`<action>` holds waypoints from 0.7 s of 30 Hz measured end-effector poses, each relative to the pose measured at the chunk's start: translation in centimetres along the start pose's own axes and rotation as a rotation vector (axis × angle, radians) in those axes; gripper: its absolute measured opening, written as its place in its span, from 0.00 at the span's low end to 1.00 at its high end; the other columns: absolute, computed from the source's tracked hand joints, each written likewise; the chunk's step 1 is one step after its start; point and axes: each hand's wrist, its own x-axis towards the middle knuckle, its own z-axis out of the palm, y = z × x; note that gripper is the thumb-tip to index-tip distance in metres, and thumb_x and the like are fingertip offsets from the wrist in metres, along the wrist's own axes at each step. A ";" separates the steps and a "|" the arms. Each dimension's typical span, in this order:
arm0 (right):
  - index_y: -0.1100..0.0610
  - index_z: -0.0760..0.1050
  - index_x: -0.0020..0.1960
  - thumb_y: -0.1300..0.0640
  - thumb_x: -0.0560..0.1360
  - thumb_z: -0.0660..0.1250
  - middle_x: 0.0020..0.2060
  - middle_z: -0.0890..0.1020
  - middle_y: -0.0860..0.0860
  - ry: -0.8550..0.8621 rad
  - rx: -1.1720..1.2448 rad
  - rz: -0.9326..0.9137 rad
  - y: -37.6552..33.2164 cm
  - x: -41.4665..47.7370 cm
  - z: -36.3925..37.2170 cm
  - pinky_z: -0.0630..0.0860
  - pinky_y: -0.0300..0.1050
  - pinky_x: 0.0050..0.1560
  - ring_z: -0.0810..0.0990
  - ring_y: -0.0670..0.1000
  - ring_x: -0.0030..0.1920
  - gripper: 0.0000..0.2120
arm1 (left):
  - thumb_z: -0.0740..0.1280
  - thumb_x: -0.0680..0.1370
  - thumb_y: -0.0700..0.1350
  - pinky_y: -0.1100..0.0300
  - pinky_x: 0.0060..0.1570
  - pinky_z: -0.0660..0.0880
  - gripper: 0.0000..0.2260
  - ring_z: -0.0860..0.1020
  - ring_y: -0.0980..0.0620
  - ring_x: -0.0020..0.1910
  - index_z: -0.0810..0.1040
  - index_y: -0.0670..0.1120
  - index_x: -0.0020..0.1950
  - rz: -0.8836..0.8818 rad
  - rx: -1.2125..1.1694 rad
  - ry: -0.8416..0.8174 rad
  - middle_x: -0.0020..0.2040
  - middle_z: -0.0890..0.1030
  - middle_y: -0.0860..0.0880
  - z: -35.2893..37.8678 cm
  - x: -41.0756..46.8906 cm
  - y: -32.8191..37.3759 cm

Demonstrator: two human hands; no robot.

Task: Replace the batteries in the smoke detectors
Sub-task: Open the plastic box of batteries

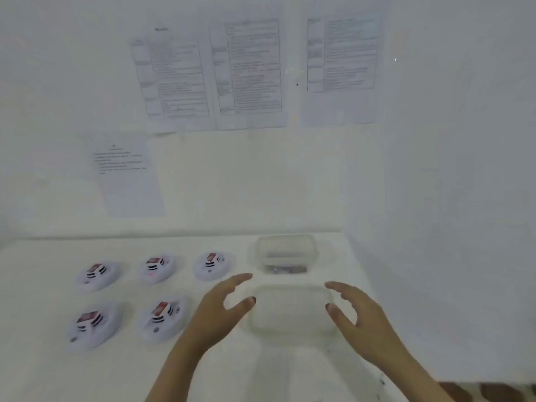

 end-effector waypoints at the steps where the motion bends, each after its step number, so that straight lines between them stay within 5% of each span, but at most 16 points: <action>1: 0.37 0.65 0.61 0.50 0.78 0.63 0.58 0.68 0.32 -0.022 0.007 0.022 0.2 -0.5 0.3 0.61 0.31 0.63 0.68 0.38 0.62 0.15 | 0.69 0.78 0.46 0.64 0.58 0.65 0.17 0.72 0.57 0.62 0.72 0.67 0.58 -0.039 -0.025 -0.017 0.62 0.73 0.66 0.2 -0.4 -0.4; 4: 0.36 0.66 0.61 0.50 0.79 0.61 0.59 0.69 0.34 -0.083 0.072 0.150 0.7 -1.4 1.1 0.63 0.34 0.61 0.69 0.41 0.61 0.14 | 0.68 0.79 0.46 0.62 0.58 0.68 0.14 0.74 0.59 0.61 0.75 0.65 0.57 -0.170 -0.147 -0.074 0.61 0.77 0.59 1.3 -1.3 -1.9; 8: 0.38 0.71 0.57 0.54 0.79 0.61 0.54 0.74 0.37 -0.076 0.221 0.272 0.7 -1.1 1.7 0.69 0.26 0.46 0.76 0.41 0.51 0.11 | 0.70 0.77 0.47 0.66 0.47 0.76 0.10 0.82 0.55 0.52 0.80 0.57 0.57 -0.266 -0.469 -0.068 0.49 0.86 0.53 2.3 -1.9 -1.9; 12: 0.38 0.75 0.53 0.56 0.79 0.61 0.51 0.80 0.49 -0.036 0.367 0.374 1.0 -0.8 2.0 0.76 0.43 0.51 0.78 0.47 0.50 0.12 | 0.64 0.80 0.39 0.63 0.44 0.78 0.11 0.81 0.53 0.45 0.80 0.51 0.57 -0.319 -0.527 -0.006 0.47 0.84 0.51 2.9 -1.7 -2.2; 16: 0.47 0.78 0.55 0.61 0.78 0.62 0.48 0.80 0.55 -0.054 0.493 0.456 1.2 0.0 1.6 0.74 0.38 0.43 0.78 0.51 0.45 0.12 | 0.63 0.80 0.35 0.59 0.45 0.76 0.11 0.78 0.51 0.44 0.80 0.48 0.57 -0.344 -0.616 -0.033 0.45 0.81 0.47 3.1 -1.1 -2.3; 21: 0.52 0.81 0.55 0.66 0.75 0.65 0.44 0.77 0.56 -0.186 0.703 0.574 2.1 1.0 1.0 0.74 0.44 0.45 0.73 0.54 0.43 0.14 | 0.67 0.75 0.33 0.56 0.48 0.77 0.12 0.78 0.47 0.44 0.80 0.42 0.56 -0.404 -0.788 -0.113 0.45 0.83 0.45 2.5 -0.2 -2.8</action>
